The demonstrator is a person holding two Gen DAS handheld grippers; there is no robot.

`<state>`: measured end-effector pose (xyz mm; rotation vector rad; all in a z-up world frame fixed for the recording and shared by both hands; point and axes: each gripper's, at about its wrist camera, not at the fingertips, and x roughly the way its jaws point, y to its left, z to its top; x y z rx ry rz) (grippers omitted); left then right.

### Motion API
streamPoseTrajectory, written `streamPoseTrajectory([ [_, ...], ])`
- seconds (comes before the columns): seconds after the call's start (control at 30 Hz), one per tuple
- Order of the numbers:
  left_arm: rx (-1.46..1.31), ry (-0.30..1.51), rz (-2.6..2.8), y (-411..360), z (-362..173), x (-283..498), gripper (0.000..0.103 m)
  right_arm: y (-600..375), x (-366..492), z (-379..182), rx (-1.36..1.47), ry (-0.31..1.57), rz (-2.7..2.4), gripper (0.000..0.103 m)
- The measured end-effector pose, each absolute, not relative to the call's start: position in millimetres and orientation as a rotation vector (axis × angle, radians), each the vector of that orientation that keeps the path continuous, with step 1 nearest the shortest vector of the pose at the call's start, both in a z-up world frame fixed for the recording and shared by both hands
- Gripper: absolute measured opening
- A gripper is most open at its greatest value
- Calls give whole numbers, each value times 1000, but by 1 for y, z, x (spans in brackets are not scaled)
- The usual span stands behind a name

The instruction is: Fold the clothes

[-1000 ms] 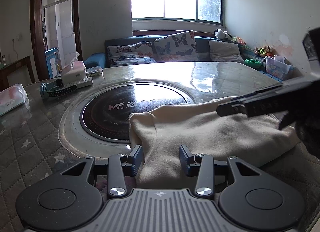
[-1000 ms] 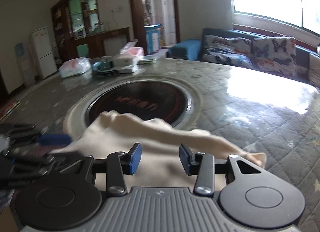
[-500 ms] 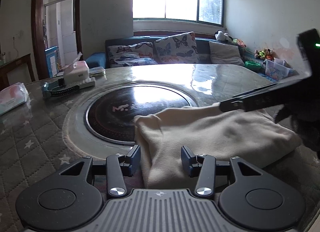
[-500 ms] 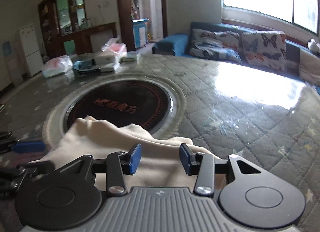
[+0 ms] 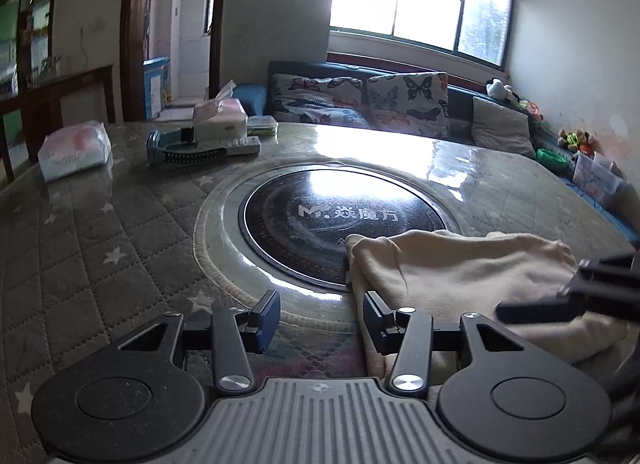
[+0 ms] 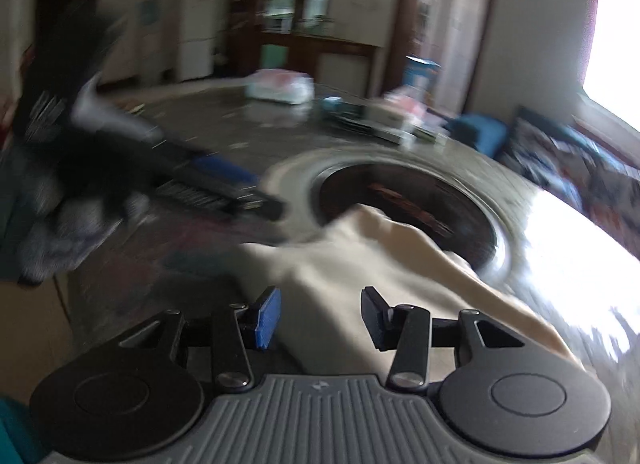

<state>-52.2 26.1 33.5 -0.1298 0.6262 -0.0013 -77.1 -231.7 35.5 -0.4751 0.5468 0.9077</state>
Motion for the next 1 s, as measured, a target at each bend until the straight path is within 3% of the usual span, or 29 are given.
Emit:
streamPoseTrajectory([
  [0.3,-294,668,-28,39,39,-43,56,-179,-94,15,-621,489,936,48],
  [0.4,-341,687,-47,40,37,-38,57,-176,-92,11,-625,500,914,40],
  [0.53,-427,720,-58,43,32,-32,58,-184,-87,18,-551,510,910,12],
  [0.67,-515,754,-58,46,27,-25,63,-200,-79,33,-422,534,917,10],
  [1.0,-759,802,-43,48,16,-13,63,-231,-75,51,-281,529,929,9],
])
